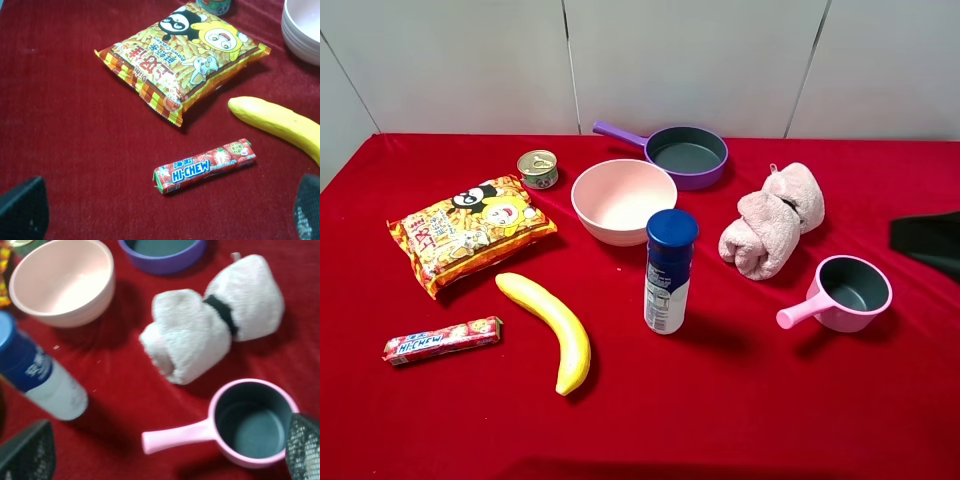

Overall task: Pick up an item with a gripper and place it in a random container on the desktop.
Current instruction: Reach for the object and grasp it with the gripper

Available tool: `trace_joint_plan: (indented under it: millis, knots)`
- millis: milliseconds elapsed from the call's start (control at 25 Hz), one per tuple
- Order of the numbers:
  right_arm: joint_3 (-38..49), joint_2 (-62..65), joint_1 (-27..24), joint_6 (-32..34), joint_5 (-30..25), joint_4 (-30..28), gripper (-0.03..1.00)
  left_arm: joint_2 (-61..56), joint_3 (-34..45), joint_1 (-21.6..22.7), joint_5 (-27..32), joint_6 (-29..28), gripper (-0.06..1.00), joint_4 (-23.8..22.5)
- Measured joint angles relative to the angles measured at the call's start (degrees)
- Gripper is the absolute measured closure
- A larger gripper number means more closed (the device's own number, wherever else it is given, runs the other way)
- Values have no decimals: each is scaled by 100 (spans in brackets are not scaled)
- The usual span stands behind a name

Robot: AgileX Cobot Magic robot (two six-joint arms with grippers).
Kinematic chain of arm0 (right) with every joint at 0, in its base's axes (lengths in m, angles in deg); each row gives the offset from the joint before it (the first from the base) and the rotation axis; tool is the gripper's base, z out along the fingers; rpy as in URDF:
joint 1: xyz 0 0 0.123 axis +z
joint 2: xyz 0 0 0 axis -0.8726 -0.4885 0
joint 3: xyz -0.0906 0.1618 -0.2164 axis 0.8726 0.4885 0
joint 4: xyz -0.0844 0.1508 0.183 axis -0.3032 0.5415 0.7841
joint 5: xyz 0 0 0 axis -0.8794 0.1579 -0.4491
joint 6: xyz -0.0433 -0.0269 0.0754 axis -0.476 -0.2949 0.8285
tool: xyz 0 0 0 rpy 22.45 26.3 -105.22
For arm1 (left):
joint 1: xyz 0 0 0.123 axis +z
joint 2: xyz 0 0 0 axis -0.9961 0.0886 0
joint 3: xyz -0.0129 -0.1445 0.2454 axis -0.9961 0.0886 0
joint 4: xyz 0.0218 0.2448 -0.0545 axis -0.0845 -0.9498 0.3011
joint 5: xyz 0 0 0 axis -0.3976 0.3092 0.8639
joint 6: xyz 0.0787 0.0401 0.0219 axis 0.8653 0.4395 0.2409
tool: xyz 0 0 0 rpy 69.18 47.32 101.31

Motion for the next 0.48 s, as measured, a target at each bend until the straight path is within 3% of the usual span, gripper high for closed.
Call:
trace_joint_plan:
  millis: [480]
  knots:
    - [0, -1197, 1192, 150, 1025, -159, 28, 0, 0, 0, 0, 0, -3, 0]
